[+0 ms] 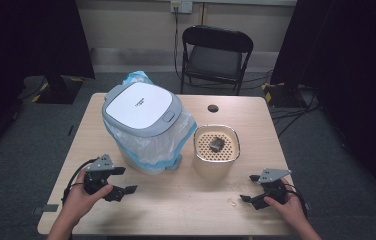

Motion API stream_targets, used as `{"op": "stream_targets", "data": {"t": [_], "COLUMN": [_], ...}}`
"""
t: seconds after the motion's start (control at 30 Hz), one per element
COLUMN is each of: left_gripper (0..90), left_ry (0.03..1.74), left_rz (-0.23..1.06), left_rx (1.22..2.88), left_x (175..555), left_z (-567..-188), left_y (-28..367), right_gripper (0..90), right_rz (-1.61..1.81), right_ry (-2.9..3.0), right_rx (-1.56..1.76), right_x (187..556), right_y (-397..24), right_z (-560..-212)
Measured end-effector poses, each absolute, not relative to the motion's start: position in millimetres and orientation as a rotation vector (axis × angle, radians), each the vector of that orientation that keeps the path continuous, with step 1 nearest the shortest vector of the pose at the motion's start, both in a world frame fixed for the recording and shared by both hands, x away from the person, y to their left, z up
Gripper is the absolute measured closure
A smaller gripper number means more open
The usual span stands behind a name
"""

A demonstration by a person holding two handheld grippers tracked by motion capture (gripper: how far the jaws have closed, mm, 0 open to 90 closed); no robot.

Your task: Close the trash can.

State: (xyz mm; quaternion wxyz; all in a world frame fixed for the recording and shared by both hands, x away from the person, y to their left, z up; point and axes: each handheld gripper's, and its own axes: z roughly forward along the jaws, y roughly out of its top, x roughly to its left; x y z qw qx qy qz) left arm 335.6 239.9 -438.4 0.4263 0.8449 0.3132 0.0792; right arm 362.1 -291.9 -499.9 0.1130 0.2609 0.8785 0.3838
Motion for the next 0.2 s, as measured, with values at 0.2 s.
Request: {"op": "stream_targets", "data": {"t": [0.2], "left_gripper": [17.3], "left_ry": [0.724], "left_rz": [0.190], "left_rx": [2.145], "left_x": [331.2], "left_z": [-462.4], "left_y": [224.3], "right_gripper": [13.4], "right_rz": [1.125], "right_ry": [2.578], "right_rx": [0.766], "right_x": [362.1], "right_y": [-291.9], "right_z": [-499.9]}}
